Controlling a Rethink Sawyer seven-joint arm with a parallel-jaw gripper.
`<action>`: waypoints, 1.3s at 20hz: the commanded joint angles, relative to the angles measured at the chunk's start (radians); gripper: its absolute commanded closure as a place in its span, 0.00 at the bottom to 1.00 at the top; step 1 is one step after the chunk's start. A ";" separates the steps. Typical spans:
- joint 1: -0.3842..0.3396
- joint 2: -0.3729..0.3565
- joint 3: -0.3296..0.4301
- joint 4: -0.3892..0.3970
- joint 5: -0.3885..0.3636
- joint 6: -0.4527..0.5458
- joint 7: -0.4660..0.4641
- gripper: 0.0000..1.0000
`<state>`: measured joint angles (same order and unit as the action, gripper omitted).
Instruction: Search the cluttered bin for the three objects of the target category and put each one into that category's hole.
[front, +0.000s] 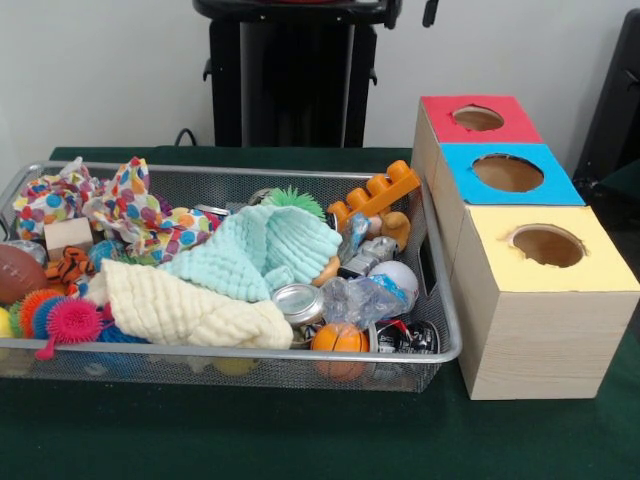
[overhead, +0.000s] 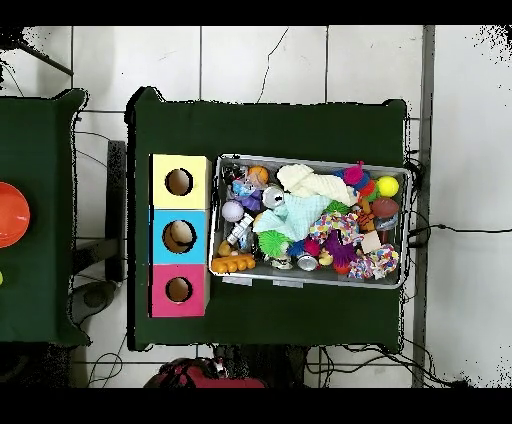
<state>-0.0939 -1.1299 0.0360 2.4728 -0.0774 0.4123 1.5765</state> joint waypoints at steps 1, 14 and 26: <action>0.011 0.063 0.058 -0.179 0.001 0.035 0.119 0.00; 0.035 0.108 0.052 -0.296 0.023 0.145 0.124 0.00; 0.011 0.157 0.065 -0.411 0.026 0.247 0.098 0.00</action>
<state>-0.0587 -1.0314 0.0363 2.2098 -0.0780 0.5295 1.5765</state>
